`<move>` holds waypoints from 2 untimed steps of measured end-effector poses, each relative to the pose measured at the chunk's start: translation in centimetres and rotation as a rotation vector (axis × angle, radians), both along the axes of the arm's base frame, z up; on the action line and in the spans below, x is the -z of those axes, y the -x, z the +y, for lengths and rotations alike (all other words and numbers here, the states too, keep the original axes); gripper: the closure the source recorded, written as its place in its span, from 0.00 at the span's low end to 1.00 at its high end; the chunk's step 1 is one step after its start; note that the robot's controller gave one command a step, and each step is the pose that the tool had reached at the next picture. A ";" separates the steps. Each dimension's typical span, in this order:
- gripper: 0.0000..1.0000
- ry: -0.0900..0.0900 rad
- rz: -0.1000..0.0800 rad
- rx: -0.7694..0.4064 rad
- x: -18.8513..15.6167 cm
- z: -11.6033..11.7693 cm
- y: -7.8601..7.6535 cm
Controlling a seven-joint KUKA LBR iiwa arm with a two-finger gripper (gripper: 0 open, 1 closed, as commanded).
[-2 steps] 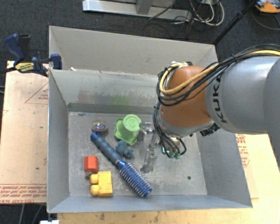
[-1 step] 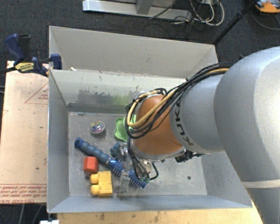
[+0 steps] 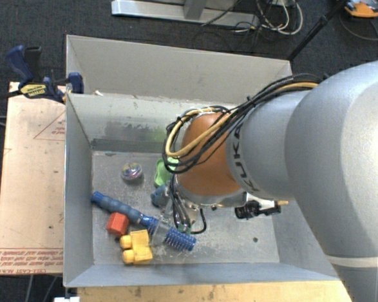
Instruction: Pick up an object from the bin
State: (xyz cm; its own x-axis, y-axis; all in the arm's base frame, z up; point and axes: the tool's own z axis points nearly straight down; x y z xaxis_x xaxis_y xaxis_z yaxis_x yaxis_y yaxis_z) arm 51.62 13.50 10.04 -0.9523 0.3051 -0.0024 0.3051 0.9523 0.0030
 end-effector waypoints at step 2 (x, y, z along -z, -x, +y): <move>0.00 0.001 0.005 0.295 3.1 -1.6 2.0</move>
Offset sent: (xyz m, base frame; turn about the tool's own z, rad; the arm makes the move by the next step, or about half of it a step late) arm -0.0017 -0.0058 -0.0004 0.1482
